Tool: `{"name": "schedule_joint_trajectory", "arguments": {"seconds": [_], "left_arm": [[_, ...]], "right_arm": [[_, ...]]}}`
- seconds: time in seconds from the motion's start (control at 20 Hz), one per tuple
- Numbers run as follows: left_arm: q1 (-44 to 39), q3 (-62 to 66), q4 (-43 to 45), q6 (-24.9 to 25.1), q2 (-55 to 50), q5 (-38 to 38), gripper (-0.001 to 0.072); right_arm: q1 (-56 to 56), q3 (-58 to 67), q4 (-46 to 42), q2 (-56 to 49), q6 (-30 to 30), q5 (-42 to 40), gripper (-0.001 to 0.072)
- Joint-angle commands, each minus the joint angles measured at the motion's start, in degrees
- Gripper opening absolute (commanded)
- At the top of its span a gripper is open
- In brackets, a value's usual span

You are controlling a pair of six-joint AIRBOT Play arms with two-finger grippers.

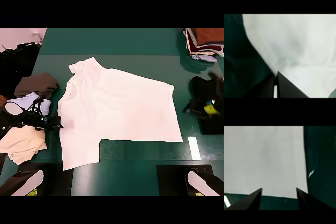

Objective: Fold the shirts.

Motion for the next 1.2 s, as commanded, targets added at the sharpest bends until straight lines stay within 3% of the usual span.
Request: {"name": "schedule_joint_trajectory", "arguments": {"seconds": [0.0,0.05,0.15,0.5,0.55,0.6,0.75,0.8,1.0,1.15], "left_arm": [[0.0,2.8,-0.81,0.35,0.61,-0.61,0.0026],[0.0,3.45,-1.03,0.37,0.61,-0.61,0.0026],[0.02,4.63,-1.05,0.35,0.61,-0.33,0.0026],[0.02,5.62,-1.05,0.31,0.61,-0.15,0.0026],[0.02,5.62,-1.05,0.33,0.61,-0.26,0.0026],[0.02,5.62,-1.05,0.33,0.61,-0.48,0.0026],[0.02,5.86,-0.94,0.35,0.92,-0.63,0.0026],[0.02,6.38,-0.9,0.33,1.77,-0.68,0.0026],[0.02,15.93,-0.79,0.24,7.76,-4.11,0.0026],[0.02,31.76,-0.98,-1.81,11.19,-7.89,0.0026]], "right_arm": [[-12.52,-13.25,0.59,2.91,0.02,0.92,0.0554],[-15.56,-16.57,1.29,2.97,0.0,0.15,0.0548],[-18.73,-21.27,2.6,2.93,-0.7,-2.1,0.043],[-14.34,-25.03,6.67,-0.52,-0.98,-9.55,0.0428],[-12.55,-24.37,6.73,-2.34,-0.98,-10.16,0.0389],[-10.67,-23.54,6.73,-3.96,-0.98,-10.71,0.0283],[-5.05,-20.79,6.25,-6.12,-0.98,-12.02,0.0059],[-3.58,-19.78,6.1,-5.79,-1.01,-11.96,0.0019],[0.2,-11.17,6.23,0.72,-1.01,-10.25,0.0019],[1.95,3.45,6.25,7.63,-1.01,-10.43,0.0019]]}}
